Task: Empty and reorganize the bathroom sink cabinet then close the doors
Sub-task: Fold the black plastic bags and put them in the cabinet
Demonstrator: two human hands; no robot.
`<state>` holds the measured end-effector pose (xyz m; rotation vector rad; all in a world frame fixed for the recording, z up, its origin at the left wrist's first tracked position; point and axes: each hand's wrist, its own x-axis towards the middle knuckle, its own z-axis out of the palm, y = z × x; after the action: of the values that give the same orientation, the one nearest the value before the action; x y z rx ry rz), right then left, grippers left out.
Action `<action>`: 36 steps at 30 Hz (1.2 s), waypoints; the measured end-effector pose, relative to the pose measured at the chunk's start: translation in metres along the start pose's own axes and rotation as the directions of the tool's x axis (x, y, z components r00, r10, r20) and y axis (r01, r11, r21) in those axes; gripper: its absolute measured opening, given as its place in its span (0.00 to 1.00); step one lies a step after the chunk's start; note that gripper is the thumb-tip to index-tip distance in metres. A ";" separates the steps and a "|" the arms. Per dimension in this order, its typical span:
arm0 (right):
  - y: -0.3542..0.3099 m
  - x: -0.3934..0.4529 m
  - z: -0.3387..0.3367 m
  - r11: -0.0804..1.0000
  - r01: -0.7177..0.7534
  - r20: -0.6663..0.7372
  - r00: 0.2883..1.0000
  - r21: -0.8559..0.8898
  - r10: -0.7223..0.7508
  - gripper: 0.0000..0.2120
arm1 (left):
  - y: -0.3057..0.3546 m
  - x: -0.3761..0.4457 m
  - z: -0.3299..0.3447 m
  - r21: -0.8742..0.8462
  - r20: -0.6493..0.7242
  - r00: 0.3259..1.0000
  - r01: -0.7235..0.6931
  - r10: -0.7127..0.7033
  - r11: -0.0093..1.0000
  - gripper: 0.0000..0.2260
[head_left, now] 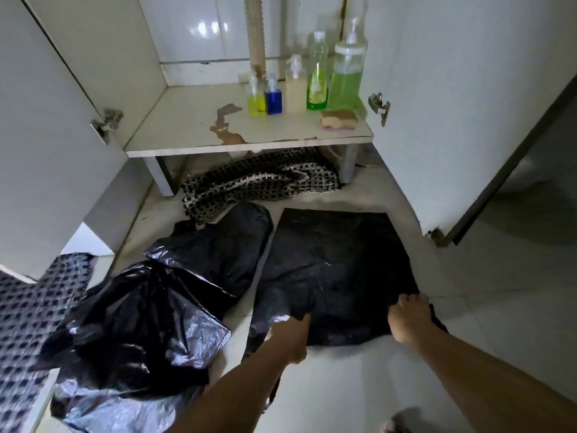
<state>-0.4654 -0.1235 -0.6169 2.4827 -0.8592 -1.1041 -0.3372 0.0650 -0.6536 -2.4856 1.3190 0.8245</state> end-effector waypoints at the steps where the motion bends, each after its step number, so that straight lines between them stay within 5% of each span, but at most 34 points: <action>1: 0.003 0.000 0.003 1.000 -0.004 0.012 1.000 0.002 0.004 0.21 | 0.003 -0.001 0.004 -0.036 0.020 1.000 -0.014 0.015 0.999 0.30; 8: 0.011 -0.001 0.002 0.999 -0.042 0.026 0.999 0.002 0.042 0.21 | 0.011 -0.002 0.007 -0.188 0.067 0.998 0.008 0.005 0.982 0.27; 16: 0.003 0.011 0.002 0.992 -0.065 -0.174 0.981 0.108 0.083 0.17 | 0.006 0.005 0.015 -0.183 0.096 0.987 0.144 -0.128 0.972 0.30; 25: 0.001 0.004 -0.011 0.999 -0.038 -0.002 0.999 -0.009 0.038 0.34 | 0.005 0.004 0.004 -0.421 0.330 0.943 0.196 -0.052 0.886 0.43; 27: -0.006 0.008 -0.037 0.999 0.028 0.074 0.997 0.017 -0.029 0.43 | -0.008 0.004 -0.020 -0.423 0.399 0.917 0.174 0.011 0.889 0.36; 29: -0.020 0.017 -0.070 0.991 0.080 0.059 0.994 0.110 -0.087 0.43 | -0.031 0.004 -0.061 -0.391 0.343 0.939 0.125 0.018 0.912 0.27; 33: -0.070 0.031 -0.139 0.888 0.262 -0.297 0.943 0.378 -0.151 0.21 | -0.110 0.002 -0.160 -0.284 0.044 0.988 0.155 -0.148 0.946 0.23; 36: -0.120 0.031 -0.173 0.762 0.396 -0.390 0.898 0.512 -0.205 0.12 | -0.174 -0.005 -0.197 -0.222 -0.113 0.959 0.230 -0.259 0.947 0.22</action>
<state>-0.2712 -0.0452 -0.5771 3.2931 -0.7966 -0.5270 -0.1232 0.0853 -0.5017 -2.8447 0.9746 0.7737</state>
